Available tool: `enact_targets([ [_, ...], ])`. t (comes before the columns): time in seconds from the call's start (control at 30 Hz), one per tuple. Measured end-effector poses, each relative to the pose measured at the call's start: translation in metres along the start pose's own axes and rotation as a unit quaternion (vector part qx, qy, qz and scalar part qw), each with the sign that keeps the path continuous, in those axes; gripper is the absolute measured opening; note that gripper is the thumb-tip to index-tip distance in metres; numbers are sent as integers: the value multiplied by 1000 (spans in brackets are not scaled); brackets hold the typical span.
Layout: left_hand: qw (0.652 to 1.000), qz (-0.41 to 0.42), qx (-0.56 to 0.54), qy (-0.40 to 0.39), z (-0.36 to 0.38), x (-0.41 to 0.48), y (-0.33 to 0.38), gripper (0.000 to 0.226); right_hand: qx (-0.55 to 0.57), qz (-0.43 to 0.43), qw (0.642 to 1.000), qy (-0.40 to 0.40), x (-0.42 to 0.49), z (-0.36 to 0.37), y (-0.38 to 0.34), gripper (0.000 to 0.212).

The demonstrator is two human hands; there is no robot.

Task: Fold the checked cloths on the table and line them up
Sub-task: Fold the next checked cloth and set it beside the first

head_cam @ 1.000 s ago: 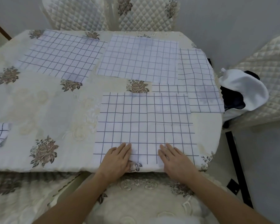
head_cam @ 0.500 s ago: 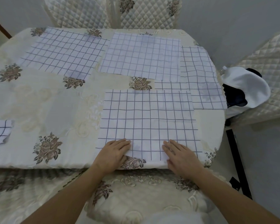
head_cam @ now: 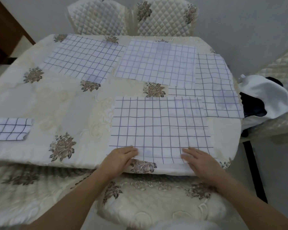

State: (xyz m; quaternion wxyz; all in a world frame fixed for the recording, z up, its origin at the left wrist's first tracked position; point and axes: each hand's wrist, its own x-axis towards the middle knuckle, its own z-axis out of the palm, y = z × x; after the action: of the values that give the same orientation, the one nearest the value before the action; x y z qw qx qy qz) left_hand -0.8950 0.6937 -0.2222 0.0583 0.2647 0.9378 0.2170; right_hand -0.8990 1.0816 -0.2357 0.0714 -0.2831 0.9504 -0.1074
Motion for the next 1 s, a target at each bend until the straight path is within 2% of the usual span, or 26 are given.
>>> enact_targets([
  [0.13, 998, -61, -2, -15, -5, -8, 2, 49, 29, -3, 1000, -9, -12, -8, 24, 31],
  [0.3, 986, -146, -29, -77, -22, -6, 30, 59, 67, -33, 997, -9, -27, -25, 40, 24],
  [0.37, 980, -172, -23, -95, -29, -5, 39, 48, 62, -41, 996, -50, -30, -34, 40, 36],
  [0.43, 977, -181, -24, -111, -34, -8, 48, 38, 67, -13, 991, -111, -33, -46, 37, 47],
  [0.47, 975, -186, -28, -118, -37, -12, 51, 41, 62, 1, 989, -136, -36, -51, 35, 45],
  [0.53, 972, -195, -48, -125, -46, -18, 58, 66, 34, 2, 986, -165, -38, -59, 36, 39],
  [0.6, 965, -210, -81, -131, -53, -28, 61, 82, 21, -2, 987, -161, -38, -64, 36, 29],
  [0.7, 958, -229, -81, -152, -58, -39, 59, 62, 95, 22, 987, -130, -39, -56, 44, 7],
  [0.8, 954, -236, -91, -160, -59, -35, 56, 39, 151, 25, 980, -125, -31, -58, 48, 28],
  [0.87, 950, -245, -118, -156, -62, -23, 48, 35, 148, -3, 984, -101, -18, -61, 49, 56],
  [0.9, 948, -248, -122, -156, -64, -16, 43, 34, 141, -15, 987, -75, -9, -61, 50, 61],
  [1.0, 946, -262, -124, -147, -68, 11, 17, 28, 126, -17, 992, -3, 29, -64, 59, 43],
])
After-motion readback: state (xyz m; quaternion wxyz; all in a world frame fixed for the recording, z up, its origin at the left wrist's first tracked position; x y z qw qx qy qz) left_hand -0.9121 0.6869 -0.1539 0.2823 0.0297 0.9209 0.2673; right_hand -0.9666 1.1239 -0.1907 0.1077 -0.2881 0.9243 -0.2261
